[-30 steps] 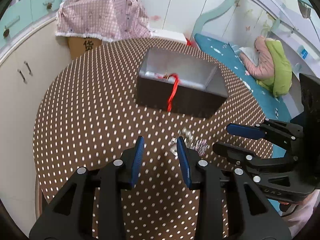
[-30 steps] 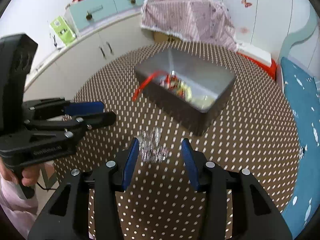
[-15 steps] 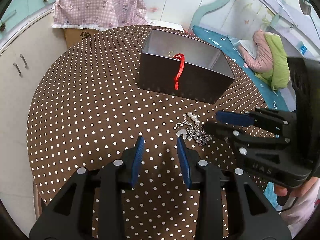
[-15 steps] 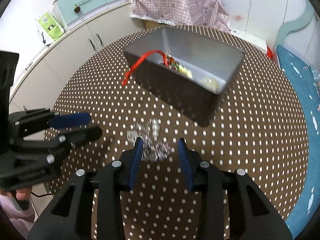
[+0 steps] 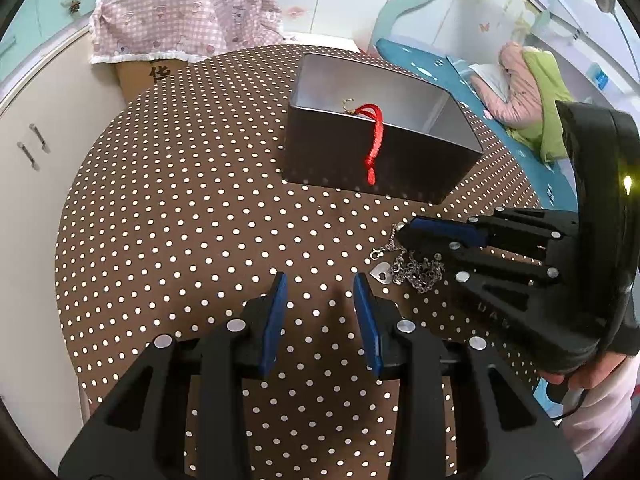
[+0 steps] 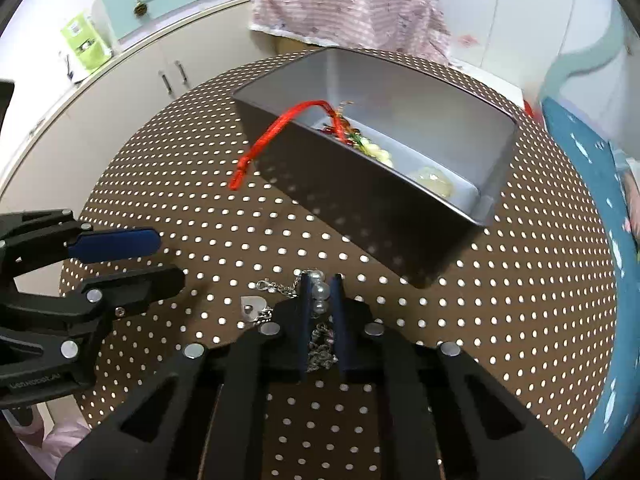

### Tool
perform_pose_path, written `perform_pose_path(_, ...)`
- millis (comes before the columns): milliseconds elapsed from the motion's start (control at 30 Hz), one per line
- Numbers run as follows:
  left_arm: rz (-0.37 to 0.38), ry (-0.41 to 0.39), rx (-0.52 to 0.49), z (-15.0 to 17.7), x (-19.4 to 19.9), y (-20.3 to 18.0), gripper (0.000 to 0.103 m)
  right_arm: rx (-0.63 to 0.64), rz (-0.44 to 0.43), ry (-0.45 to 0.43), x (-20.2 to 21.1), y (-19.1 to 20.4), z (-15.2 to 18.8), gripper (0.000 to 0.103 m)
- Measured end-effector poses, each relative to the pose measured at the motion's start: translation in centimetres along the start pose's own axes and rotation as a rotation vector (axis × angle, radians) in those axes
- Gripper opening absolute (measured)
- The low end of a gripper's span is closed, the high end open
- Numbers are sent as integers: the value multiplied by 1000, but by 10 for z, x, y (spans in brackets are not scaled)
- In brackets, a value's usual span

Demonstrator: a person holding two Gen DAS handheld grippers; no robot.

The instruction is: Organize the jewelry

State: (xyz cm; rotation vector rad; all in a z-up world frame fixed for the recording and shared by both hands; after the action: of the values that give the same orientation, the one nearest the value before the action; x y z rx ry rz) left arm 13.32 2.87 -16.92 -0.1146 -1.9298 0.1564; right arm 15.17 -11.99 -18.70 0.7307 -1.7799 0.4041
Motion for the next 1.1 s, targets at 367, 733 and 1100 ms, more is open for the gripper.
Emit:
perform_pose_path(367,32,-3,-24,-9,-8,-13,35,-82,-111,-77,39,-17,-1,8)
perform_pose_path(733,60,8,-127,-15,-22,-44,54,-101,-109,-207,92,-27,-4,8)
perform_pose_path(1100,-40,49,-209,-26,-51,-76,18,-123,-107,-242,101,-39,-5,8)
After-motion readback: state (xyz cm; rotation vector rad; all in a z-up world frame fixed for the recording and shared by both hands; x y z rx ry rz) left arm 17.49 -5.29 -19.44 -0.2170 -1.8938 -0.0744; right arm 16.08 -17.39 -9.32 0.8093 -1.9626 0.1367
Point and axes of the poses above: each gripper's, at about its wrist camera, not at the fingertips, and x roughly against the way its jaws point, y to its left, z to its underside, the point moved 1 cm from there along -x, roughly the way its jaws point, and after that the axes turned 10 degrees about y, right-handed, at the moved point
